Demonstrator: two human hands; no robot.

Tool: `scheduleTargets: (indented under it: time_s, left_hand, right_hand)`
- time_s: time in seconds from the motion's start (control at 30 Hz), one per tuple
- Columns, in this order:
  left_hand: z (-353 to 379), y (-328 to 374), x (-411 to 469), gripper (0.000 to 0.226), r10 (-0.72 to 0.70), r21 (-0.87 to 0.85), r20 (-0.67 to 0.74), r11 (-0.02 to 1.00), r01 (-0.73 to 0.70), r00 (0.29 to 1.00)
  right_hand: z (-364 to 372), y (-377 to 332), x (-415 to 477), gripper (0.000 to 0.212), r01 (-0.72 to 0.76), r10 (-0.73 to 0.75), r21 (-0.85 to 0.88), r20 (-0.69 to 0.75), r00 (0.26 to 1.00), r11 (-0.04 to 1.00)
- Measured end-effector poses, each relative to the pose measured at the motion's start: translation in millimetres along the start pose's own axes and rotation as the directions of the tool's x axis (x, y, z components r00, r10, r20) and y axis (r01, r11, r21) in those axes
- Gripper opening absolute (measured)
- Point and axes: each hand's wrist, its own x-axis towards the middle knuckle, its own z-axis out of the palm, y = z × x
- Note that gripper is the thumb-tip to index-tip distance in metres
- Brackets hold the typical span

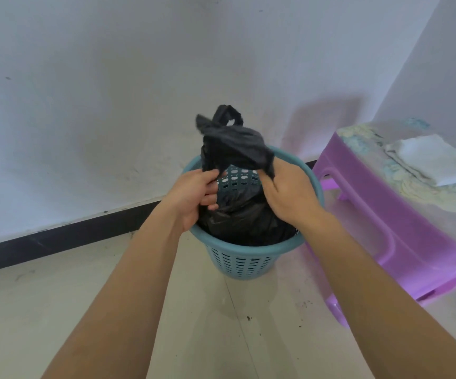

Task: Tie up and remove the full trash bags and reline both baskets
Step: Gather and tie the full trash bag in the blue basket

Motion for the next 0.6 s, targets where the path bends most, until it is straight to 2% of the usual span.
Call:
scheduleTargets:
  time_s: [0.03, 0.1, 0.17, 0.23, 0.27, 0.3, 0.37, 0.43, 0.5, 0.6]
  left_hand:
    - [-1, 1, -2, 0.02, 0.021, -0.006, 0.062, 1.0, -0.021, 0.998]
    - [-6, 2, -6, 0.027, 0.095, 0.002, 0.201, 0.995, -0.097, 0.975]
    - [-6, 1, -13, 0.02, 0.153, 0.093, 0.31, 0.977, -0.19, 0.938]
    - [-1, 0, -16, 0.008, 0.16, 0.144, 0.281, 0.968, -0.206, 0.946]
    - [1, 0, -15, 0.017, 0.146, 0.149, 0.205, 0.973, -0.178, 0.968]
    - [1, -1, -12, 0.024, 0.122, 0.127, 0.115, 0.982, -0.137, 0.986]
    - [0, -1, -9, 0.029, 0.09, 0.024, 0.013, 0.996, -0.09, 0.996]
    - [-8, -4, -9, 0.03, 0.077, -0.135, 0.006, 0.988, -0.075, 0.997]
    - [-16, -3, -9, 0.028, 0.061, -0.274, 0.027, 0.96, -0.052, 0.998]
    - [-21, 0, -11, 0.025, 0.033, -0.255, 0.063, 0.967, -0.016, 0.997]
  right_hand:
    - [0, -1, 3, 0.013, 0.044, -0.041, -0.089, 0.034, 0.999, 0.995]
    - [2, -1, 5, 0.021, 0.097, -0.076, -0.289, 0.083, 0.994, 0.952]
    - [7, -4, 4, 0.024, 0.11, -0.066, -0.436, 0.113, 0.991, 0.893]
    - [17, -9, 0, 0.029, 0.182, -0.096, -0.532, 0.185, 0.978, 0.827]
    - [23, -11, -3, 0.031, 0.236, -0.131, -0.548, 0.224, 0.966, 0.803]
    - [27, -13, -6, 0.031, 0.276, -0.165, -0.537, 0.247, 0.955, 0.797]
    - [32, -9, -7, 0.035, 0.275, -0.179, -0.424, 0.252, 0.951, 0.863]
    - [29, 0, -4, 0.045, 0.185, -0.108, -0.234, 0.308, 0.945, 0.954]
    - [21, 11, -2, 0.049, 0.073, -0.052, -0.04, 0.378, 0.924, 0.997]
    - [10, 21, 2, 0.029, -0.016, -0.029, 0.106, 0.408, 0.912, 0.994]
